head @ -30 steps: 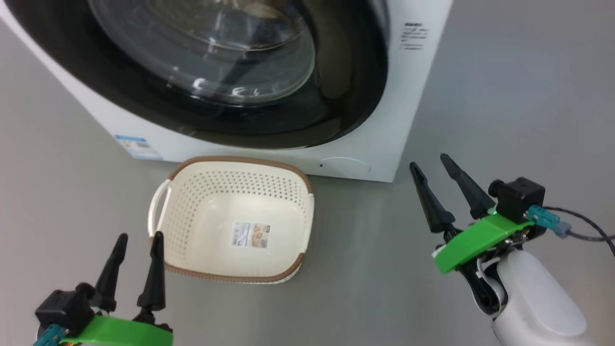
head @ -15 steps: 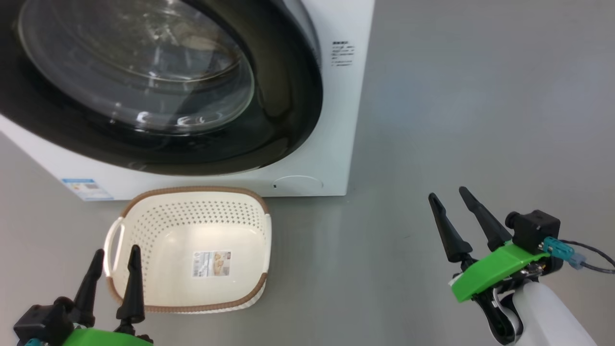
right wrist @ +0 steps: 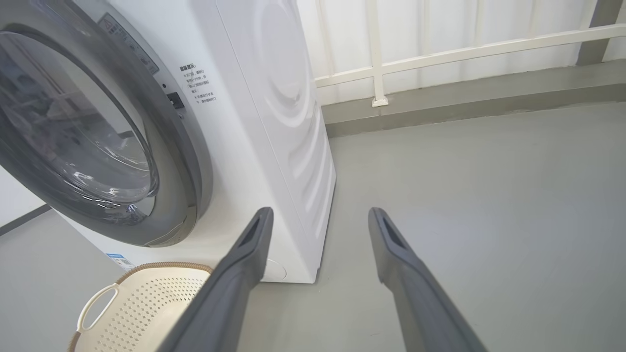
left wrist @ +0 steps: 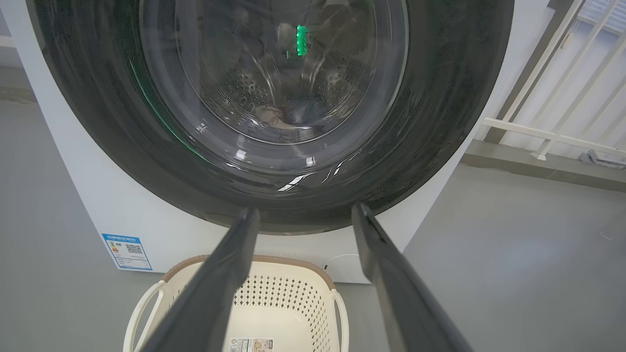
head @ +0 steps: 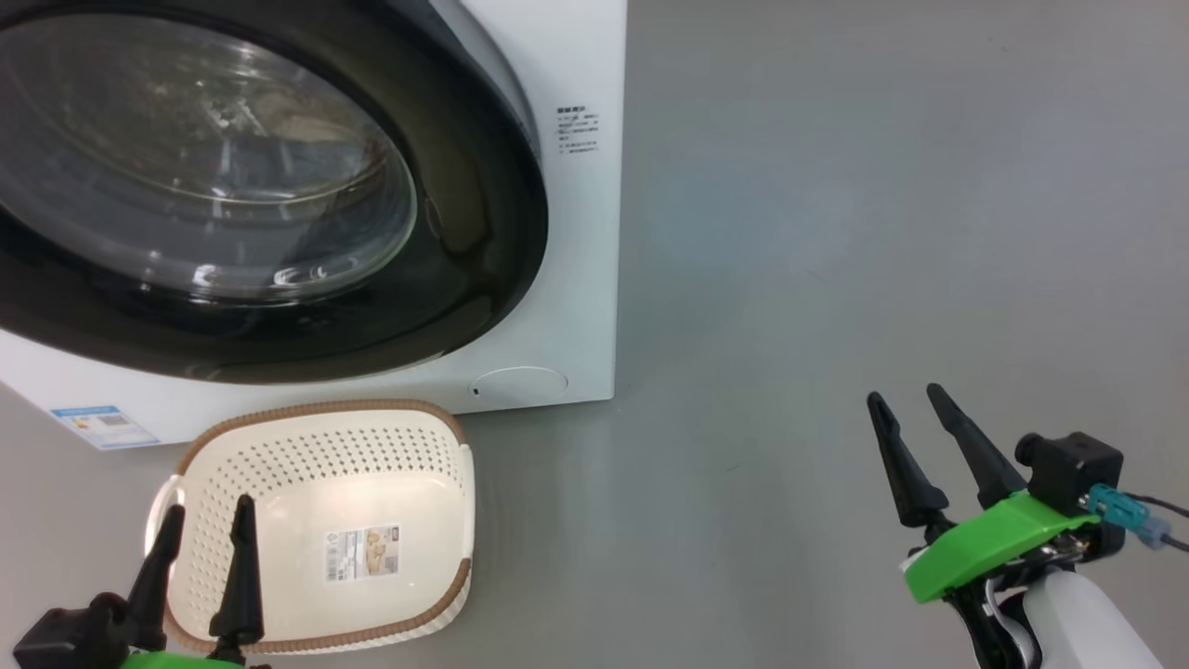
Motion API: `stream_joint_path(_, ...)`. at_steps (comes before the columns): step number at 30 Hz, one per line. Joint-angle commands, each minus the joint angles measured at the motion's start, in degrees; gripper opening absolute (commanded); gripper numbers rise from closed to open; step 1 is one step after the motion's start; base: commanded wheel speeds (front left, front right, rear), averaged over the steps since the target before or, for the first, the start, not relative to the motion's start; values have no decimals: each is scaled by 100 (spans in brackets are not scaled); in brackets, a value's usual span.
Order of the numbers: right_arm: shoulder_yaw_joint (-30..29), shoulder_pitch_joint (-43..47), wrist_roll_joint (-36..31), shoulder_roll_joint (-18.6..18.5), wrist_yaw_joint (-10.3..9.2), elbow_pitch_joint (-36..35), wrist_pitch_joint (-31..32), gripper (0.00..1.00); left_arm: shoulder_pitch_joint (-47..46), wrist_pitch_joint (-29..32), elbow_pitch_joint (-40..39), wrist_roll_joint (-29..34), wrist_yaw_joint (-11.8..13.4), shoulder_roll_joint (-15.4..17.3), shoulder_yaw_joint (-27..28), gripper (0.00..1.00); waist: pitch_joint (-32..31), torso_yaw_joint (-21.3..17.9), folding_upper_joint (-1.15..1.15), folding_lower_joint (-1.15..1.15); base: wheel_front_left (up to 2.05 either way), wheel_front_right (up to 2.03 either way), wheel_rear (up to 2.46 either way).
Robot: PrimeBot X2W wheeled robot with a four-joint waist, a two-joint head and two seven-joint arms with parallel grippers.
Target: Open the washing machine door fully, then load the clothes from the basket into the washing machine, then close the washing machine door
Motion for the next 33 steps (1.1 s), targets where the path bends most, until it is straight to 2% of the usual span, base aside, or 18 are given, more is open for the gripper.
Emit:
stream_joint_path(1, 94, 147, -52, -25, -13, -136, -27, 100, -58, -54, -104, 33, -17, 184, 224, 100, -34, -44, 0, 0, 0, 0, 0)
stream_joint_path(16, -83, 312, -92, 15, -13, -176, -27, 100, -10, -54, -94, 38, -17, 185, 275, 100, -92, -163, 0, 0, 0, 0, 0)
stream_joint_path(33, -23, 333, -91, 27, -13, -187, -27, 100, 94, -54, -111, 201, -17, 108, 405, 100, -192, -147, 0, 0, 0, 0, 0)
